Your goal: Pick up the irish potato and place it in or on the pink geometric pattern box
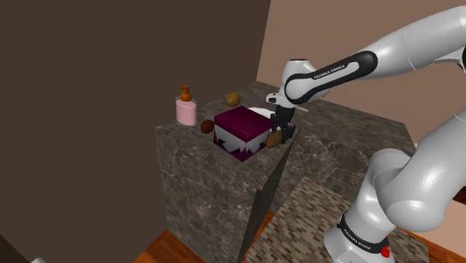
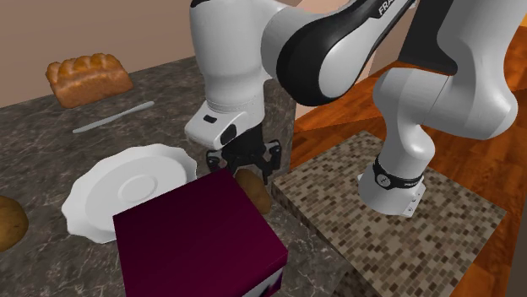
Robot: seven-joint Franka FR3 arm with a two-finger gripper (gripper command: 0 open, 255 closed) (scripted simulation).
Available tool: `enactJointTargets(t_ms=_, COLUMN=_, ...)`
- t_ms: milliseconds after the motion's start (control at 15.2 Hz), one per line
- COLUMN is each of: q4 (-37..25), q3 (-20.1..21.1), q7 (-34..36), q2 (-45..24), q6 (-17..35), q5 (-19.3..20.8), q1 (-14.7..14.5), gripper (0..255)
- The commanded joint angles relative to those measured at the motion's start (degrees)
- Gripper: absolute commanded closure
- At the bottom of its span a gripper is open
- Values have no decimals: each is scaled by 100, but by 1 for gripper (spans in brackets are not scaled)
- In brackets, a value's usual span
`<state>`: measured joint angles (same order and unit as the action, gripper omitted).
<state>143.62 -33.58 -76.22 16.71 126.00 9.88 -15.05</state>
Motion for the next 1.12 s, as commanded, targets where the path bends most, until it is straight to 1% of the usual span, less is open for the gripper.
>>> enactJointTargets(t_ms=0, q4=-79, q3=35, q7=29, q2=98, q6=-175, q5=31, q1=17, gripper=255)
enactJointTargets(t_ms=1056, q4=-885, q3=333, q7=187, q2=685, q6=-1537, q5=109, q1=65, gripper=255)
